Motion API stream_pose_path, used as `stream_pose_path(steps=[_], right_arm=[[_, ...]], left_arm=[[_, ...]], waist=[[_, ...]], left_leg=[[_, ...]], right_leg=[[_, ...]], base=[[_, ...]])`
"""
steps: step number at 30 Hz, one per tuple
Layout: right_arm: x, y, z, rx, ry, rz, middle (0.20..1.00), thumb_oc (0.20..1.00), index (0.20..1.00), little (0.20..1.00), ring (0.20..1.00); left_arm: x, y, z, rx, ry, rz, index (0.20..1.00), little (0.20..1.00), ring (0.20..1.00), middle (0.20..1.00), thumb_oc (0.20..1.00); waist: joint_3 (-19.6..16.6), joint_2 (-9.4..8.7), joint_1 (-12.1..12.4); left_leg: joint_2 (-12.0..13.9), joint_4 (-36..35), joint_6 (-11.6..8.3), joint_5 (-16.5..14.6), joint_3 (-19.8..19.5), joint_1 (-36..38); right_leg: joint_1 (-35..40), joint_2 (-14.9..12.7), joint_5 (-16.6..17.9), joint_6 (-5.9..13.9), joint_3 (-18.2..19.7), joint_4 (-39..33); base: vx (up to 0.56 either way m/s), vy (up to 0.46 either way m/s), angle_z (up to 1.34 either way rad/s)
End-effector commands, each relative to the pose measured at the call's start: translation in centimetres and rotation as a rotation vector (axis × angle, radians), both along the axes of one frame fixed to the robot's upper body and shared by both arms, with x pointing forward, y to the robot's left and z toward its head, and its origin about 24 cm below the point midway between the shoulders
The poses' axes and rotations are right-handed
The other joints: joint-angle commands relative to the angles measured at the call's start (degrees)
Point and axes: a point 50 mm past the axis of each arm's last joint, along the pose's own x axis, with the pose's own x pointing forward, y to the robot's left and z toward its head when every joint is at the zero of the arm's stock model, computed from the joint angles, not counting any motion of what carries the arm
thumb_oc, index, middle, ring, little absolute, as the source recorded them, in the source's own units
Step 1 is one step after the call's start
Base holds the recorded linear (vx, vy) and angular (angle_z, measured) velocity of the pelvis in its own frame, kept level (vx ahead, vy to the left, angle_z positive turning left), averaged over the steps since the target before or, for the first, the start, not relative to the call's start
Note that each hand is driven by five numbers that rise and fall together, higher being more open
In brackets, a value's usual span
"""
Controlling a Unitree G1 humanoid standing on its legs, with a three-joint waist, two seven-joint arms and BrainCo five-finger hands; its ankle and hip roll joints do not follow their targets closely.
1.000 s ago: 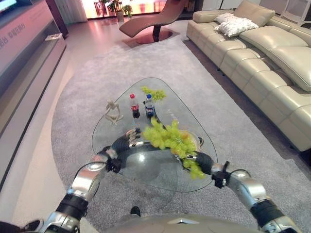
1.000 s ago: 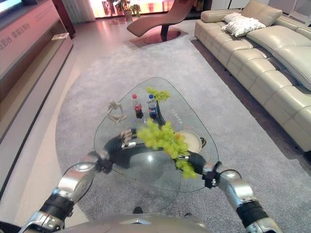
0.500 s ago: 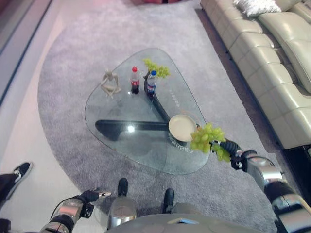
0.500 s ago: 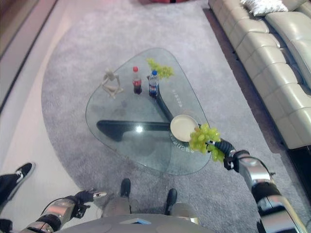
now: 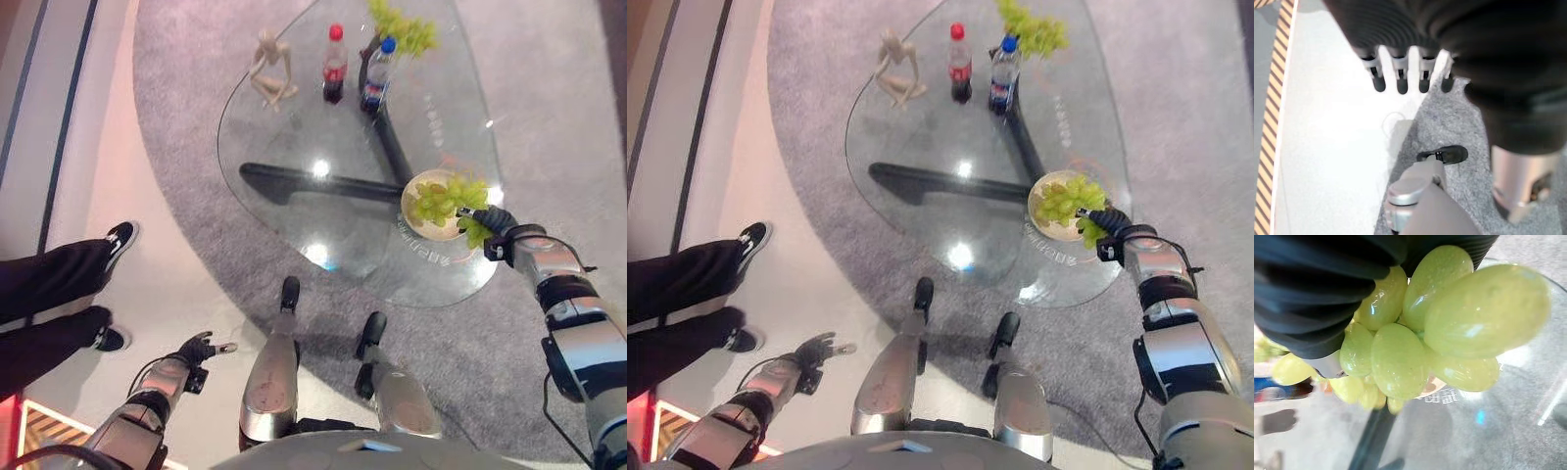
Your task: Pick up fruits into the plate
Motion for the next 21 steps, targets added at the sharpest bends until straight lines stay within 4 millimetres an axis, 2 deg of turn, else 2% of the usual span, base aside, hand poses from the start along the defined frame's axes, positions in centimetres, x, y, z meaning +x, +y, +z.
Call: stream_pose_path(steps=[1,7,13,14,15,16,17,18,19,21], right_arm=[[1.1,-2.1,5.8,-0.162,-0.106,-0.03,0.2,0.2,0.2,0.2,0.2],[1.5,-2.6,7.0,-0.248,-0.076,-0.086,0.2,0.2,0.2,0.2,0.2],[1.6,-3.0,7.8,-0.358,-0.048,-0.155,0.2,0.2,0.2,0.2,0.2],[1.7,-3.0,7.9,-0.374,-0.055,-0.169,0.322,0.322,0.322,0.322,0.322],[1.7,-3.0,8.0,-0.381,-0.057,-0.173,0.398,0.398,0.398,0.398,0.398],[1.8,-3.1,8.3,-0.407,-0.069,-0.187,0.46,0.46,0.46,0.46,0.46],[1.8,-3.1,8.5,-0.422,-0.073,-0.197,0.473,0.473,0.473,0.473,0.473],[1.8,-3.2,8.8,-0.436,-0.076,-0.209,0.561,0.561,0.561,0.561,0.561],[1.8,-3.3,9.2,-0.461,-0.079,-0.225,1.0,1.0,1.0,1.0,1.0],[1.8,-3.5,9.5,-0.498,-0.072,-0.244,1.0,1.0,1.0,1.0,1.0]], left_arm=[[1.2,-1.2,0.3,-0.015,-0.029,-0.029,1.0,1.0,1.0,1.0,1.0],[2.0,-2.1,0.8,-0.06,-0.069,-0.039,1.0,1.0,1.0,1.0,1.0],[2.2,-2.6,0.9,-0.077,-0.083,-0.043,1.0,1.0,1.0,1.0,1.0],[2.2,-2.7,0.9,-0.081,-0.084,-0.044,1.0,1.0,1.0,1.0,1.0],[2.2,-2.7,0.9,-0.082,-0.085,-0.044,1.0,1.0,1.0,1.0,1.0],[2.2,-2.8,0.9,-0.088,-0.084,-0.048,1.0,1.0,1.0,1.0,1.0],[2.1,-2.9,0.9,-0.09,-0.085,-0.051,1.0,1.0,1.0,1.0,1.0],[2.1,-2.9,0.9,-0.092,-0.087,-0.053,1.0,1.0,1.0,1.0,1.0],[2.2,-3.0,0.9,-0.097,-0.089,-0.056,1.0,1.0,1.0,1.0,1.0],[2.1,-3.1,0.9,-0.099,-0.092,-0.061,1.0,1.0,1.0,1.0,1.0]], waist=[[1.32,-0.5,-0.02],[1.32,1.67,0.29],[1.32,3.03,0.78],[1.32,3.25,0.83],[1.32,3.32,0.84],[1.32,3.62,0.88],[1.32,3.79,0.88],[1.32,3.91,0.91],[1.32,4.11,0.93],[1.32,4.19,0.93]], left_leg=[[-4.97,2.76,2.87,-7.82,1.01,1.61],[-5.7,4.18,2.76,-7.0,0.72,-2.93],[-6.05,5.44,2.86,-6.56,0.93,-6.26],[-6.1,5.63,2.88,-6.52,1.01,-6.7],[-6.11,5.7,2.89,-6.52,1.04,-6.85],[-6.11,5.87,2.92,-6.46,1.17,-7.29],[-6.12,5.98,2.95,-6.42,1.28,-7.63],[-6.16,6.08,2.94,-6.39,1.35,-7.85],[-6.14,6.22,2.95,-6.32,1.53,-8.35],[-6.09,6.16,2.99,-6.23,1.9,-8.66]], right_leg=[[-6.48,0.1,-4.83,-2.28,2.14,12.19],[-11.88,-0.57,-6.0,-2.77,1.47,16.08],[-15.79,-0.97,-6.42,-2.9,1.58,18.31],[-16.33,-0.99,-6.48,-2.94,1.66,18.61],[-16.51,-1.01,-6.51,-2.95,1.69,18.74],[-17.15,-1.07,-6.57,-2.92,1.71,19.17],[-17.62,-1.09,-6.62,-2.94,1.8,19.46],[-17.94,-1.16,-6.7,-2.92,1.88,19.71],[-18.51,-1.2,-6.62,-2.85,1.94,19.87],[-19.09,-1.22,-6.59,-2.78,2.08,20.13]], base=[[-0.01,0.05,0.04],[0.0,0.052,0.01],[0.0,0.031,0.01],[-0.01,0.035,0.01],[-0.01,0.04,-0.03],[-0.01,0.044,-0.07],[-0.01,0.05,-0.06],[-0.02,0.046,-0.05],[-0.02,0.037,-0.01],[-0.02,0.018,0.0]])
